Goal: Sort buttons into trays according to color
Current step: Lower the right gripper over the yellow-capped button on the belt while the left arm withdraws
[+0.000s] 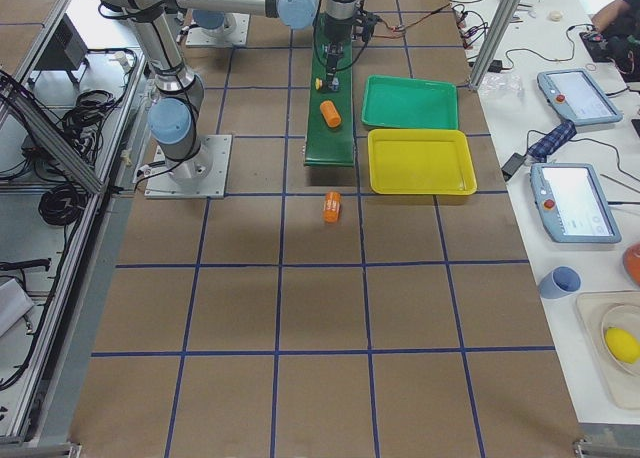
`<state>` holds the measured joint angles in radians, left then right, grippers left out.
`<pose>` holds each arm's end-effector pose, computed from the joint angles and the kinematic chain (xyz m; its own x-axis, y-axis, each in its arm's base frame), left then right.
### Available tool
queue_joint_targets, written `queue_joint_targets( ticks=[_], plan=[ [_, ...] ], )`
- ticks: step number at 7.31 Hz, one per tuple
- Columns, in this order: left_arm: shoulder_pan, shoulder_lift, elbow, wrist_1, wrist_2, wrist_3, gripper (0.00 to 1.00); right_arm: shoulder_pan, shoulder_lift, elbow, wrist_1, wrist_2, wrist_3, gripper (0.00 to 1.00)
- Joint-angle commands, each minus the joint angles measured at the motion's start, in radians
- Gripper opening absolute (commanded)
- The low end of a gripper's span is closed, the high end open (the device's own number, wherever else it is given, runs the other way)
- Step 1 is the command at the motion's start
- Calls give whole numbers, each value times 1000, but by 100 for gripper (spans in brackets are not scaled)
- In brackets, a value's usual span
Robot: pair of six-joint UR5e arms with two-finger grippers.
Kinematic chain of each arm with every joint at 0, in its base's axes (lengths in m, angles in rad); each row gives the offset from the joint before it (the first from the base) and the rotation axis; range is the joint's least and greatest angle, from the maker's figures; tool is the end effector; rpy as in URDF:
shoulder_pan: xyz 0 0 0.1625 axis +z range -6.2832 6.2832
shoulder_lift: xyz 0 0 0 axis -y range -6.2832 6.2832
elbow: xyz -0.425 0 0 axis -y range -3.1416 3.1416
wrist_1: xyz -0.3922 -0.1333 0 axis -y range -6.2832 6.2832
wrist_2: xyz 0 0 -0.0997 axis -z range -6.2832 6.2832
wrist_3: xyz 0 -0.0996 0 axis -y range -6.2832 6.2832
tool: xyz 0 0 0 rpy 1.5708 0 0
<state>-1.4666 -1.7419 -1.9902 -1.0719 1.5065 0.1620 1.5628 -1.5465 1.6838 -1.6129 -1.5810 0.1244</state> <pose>-0.0882 -0.5002 0.2548 -0.9956 0.0515 0.0779 0.0578 0.9951 0.0800 0.1284 -0.4897 0.4251 -0.9912 0.1305 0.0219 0.1320 0.9869 0.0931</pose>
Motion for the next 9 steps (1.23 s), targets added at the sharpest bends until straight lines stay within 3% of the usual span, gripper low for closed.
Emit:
queue_joint_targets(
  ticks=[1,2,3,5,7,9],
  plan=[
    [34,7,142,-119,6,19,100,52,84,5,-102,2,1,100],
    [116,-34,295,-263,12,68,100,138,124,7,-160,2,20,100],
    [202,-85,429,-328,12,199,100,198,196,7,-297,-2,125,100],
    [302,-229,578,-278,12,208,100,212,252,29,-325,1,130,100],
    [400,-370,709,-208,14,197,100,185,270,111,-334,1,135,100],
    [443,-467,809,-204,78,172,100,183,272,120,-332,2,139,100]
  ],
)
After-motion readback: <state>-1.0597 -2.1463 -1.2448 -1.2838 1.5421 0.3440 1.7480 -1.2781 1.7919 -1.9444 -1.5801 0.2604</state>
